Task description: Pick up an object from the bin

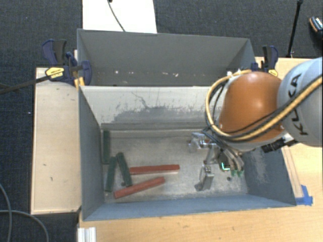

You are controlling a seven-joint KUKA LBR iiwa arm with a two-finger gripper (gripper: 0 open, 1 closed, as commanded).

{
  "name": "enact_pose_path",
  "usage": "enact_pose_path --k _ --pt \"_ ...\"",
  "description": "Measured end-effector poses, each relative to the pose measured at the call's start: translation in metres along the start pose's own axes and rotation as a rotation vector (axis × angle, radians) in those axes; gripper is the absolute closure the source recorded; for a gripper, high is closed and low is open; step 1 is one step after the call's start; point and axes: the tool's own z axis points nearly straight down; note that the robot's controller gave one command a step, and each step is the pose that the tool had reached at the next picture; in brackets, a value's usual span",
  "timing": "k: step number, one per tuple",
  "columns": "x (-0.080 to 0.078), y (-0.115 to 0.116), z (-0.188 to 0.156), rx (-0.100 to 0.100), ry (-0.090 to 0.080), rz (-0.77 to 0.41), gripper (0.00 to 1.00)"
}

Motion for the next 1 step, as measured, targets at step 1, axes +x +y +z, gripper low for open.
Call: enact_pose_path --k 1 --pt "-0.0266 0.0568 0.1248 0.000 -0.001 -0.318 0.00"
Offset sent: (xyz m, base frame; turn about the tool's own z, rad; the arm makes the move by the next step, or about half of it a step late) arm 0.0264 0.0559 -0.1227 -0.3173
